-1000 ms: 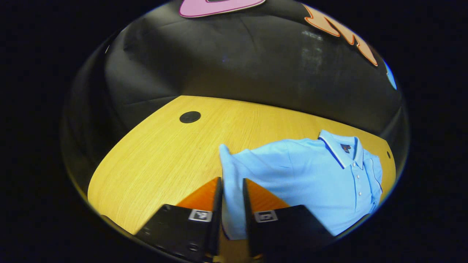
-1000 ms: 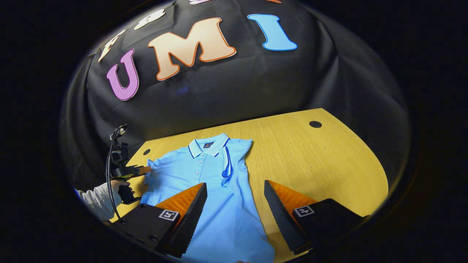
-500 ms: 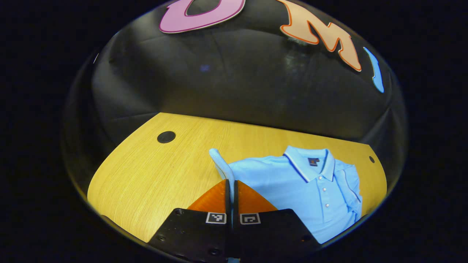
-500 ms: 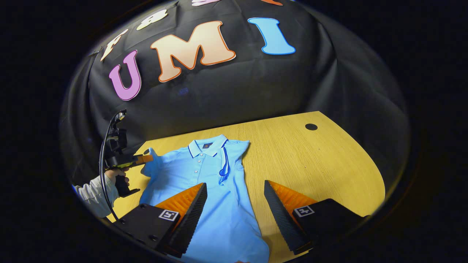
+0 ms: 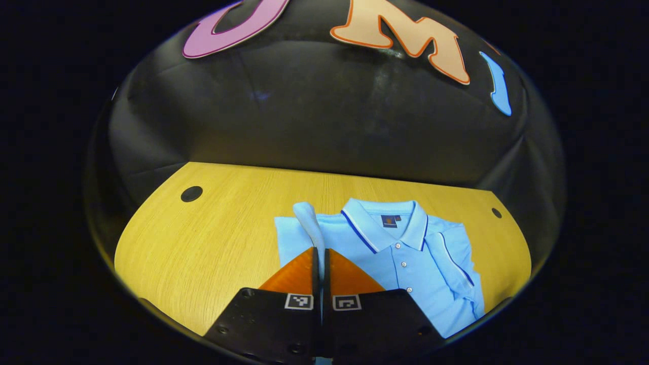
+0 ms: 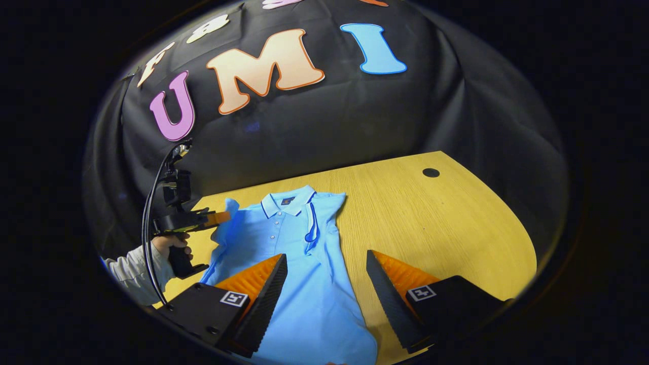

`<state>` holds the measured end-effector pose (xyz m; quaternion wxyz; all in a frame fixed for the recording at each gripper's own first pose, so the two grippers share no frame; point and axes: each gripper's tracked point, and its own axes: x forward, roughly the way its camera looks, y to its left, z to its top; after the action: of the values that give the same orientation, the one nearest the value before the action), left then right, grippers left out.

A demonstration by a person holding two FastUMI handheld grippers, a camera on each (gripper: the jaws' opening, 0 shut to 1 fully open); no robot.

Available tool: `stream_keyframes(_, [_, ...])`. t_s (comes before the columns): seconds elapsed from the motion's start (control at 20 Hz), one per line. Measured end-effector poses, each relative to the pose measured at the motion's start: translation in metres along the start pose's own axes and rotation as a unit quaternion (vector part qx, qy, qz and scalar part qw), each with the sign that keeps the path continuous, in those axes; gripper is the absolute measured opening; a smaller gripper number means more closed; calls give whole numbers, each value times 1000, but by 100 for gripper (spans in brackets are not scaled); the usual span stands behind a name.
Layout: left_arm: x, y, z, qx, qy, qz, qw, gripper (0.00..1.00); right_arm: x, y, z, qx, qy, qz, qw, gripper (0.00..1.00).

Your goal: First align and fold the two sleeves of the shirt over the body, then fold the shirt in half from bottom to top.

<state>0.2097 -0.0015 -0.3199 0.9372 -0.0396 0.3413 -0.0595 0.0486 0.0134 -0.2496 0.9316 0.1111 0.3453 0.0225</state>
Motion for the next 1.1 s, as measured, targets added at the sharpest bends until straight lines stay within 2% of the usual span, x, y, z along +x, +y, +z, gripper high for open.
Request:
stream_keyframes(0.05, [0,-5,-1,4,1,-7,1000,1,2,2,1,2,-1,1,1000,98])
stream_keyframes(0.1, [-3,-7,-1,9,0,-13,1000,3,8,4,0,2,-3,0,1000,93])
stream_keyframes(0.15, [-1,-14,-2,9,-5,-30,999,13,13,5,0,0,-5,-2,1000,98])
stream_keyframes(0.2, [-10,-19,2,9,-16,-40,999,42,15,6,0,-1,-7,-4,1000,93])
stream_keyframes(0.25, [-12,-19,1,11,-23,-44,999,70,14,7,2,-3,-13,-7,1000,93])
stream_keyframes(0.3, [-26,-17,1,13,-29,-39,999,99,9,7,3,-7,-22,-8,1000,98])
stream_keyframes(0.35, [-40,-17,1,11,-38,-37,999,96,5,8,4,-13,-28,-5,1000,98])
stream_keyframes(0.6, [-129,-9,-13,4,-78,-31,996,96,-36,9,-14,-59,-41,5,997,98])
stream_keyframes(0.85, [-209,13,-60,35,-69,-10,997,96,-80,3,-55,-94,-37,8,995,98])
stream_keyframes(1.1, [-261,30,-122,39,-43,8,998,96,-111,-20,-106,-122,-18,-13,992,98])
